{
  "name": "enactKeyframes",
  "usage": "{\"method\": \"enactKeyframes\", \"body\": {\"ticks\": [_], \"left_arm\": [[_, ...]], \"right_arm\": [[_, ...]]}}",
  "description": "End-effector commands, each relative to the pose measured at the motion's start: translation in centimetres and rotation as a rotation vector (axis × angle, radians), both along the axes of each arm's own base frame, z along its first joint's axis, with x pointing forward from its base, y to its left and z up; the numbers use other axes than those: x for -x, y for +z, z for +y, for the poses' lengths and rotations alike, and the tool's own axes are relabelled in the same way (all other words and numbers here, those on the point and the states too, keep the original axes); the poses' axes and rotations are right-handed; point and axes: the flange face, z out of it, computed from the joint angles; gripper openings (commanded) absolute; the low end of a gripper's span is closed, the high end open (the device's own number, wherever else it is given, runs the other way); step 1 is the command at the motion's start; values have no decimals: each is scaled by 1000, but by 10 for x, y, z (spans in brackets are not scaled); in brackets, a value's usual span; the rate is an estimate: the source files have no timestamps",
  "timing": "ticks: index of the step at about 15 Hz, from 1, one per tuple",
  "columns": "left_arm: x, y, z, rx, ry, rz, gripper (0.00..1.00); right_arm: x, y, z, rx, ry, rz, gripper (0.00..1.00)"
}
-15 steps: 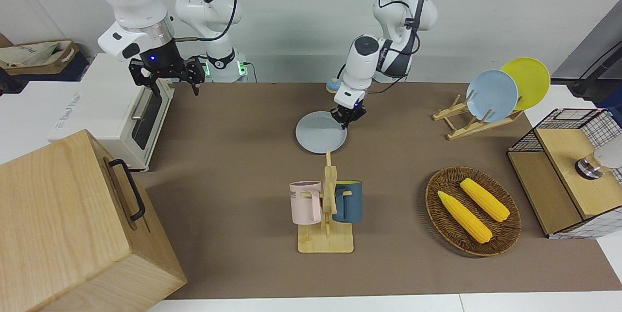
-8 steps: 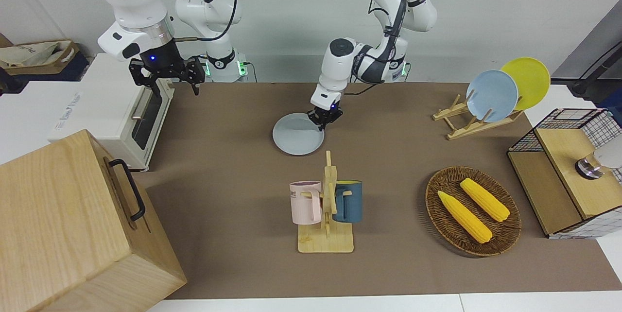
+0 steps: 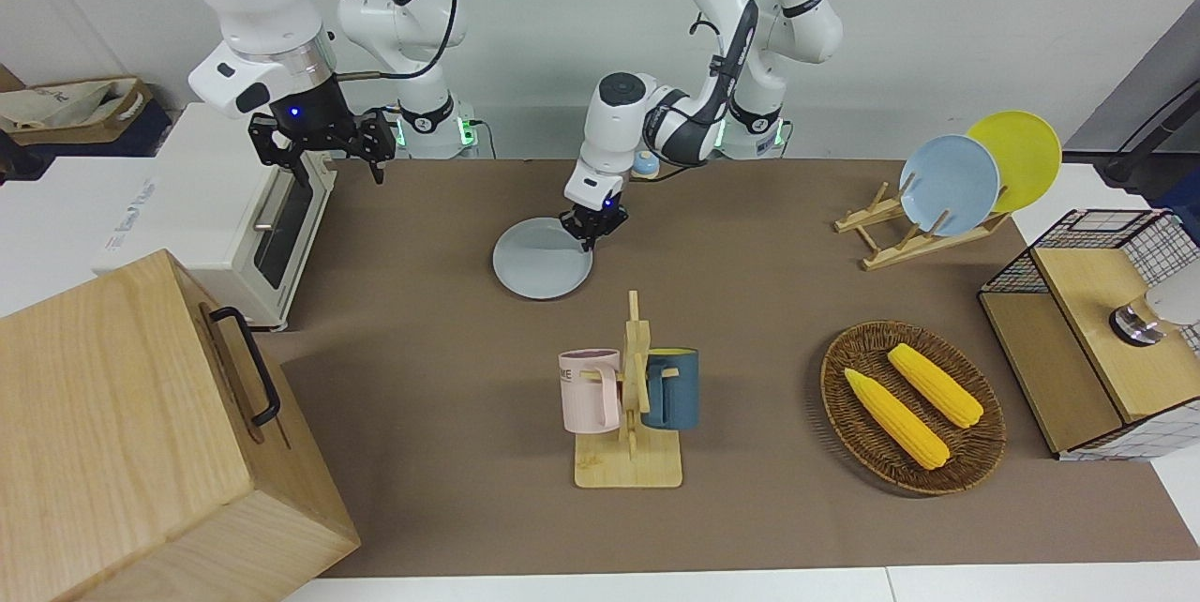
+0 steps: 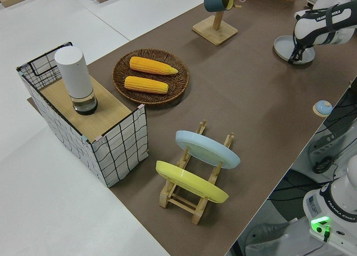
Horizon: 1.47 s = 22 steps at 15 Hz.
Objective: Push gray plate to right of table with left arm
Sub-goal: 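Keep pushing the gray plate with the left gripper toward the toaster oven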
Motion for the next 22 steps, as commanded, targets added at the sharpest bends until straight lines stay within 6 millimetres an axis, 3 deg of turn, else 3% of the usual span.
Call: {"method": "enactKeyframes", "body": {"ticks": [1,6,12,13,14,15,18,22], "left_arm": [[0,-9,-38,-23,13,8,0],[8,-22,-87,-12,28,-1,0],[2,-22,-96,-6,35,-17,0],[2,-22,-96,-6,35,-17,76],[2,-22,-96,-6,35,-17,234],[1,-21,-96,-4,37,-17,540],[-2,-16,-95,-6,42,-18,990],[-3,-12,-94,-11,44,-17,993]], "right_arm": [[3,3,0,-6,-4,4,983],[3,3,0,-6,-4,4,983],[3,3,0,-6,-4,4,983],[3,4,0,-6,-4,2,983],[3,3,0,-6,-4,4,983],[3,3,0,-6,-4,4,983],[3,3,0,-6,-4,4,983],[3,3,0,-6,-4,4,983]]}}
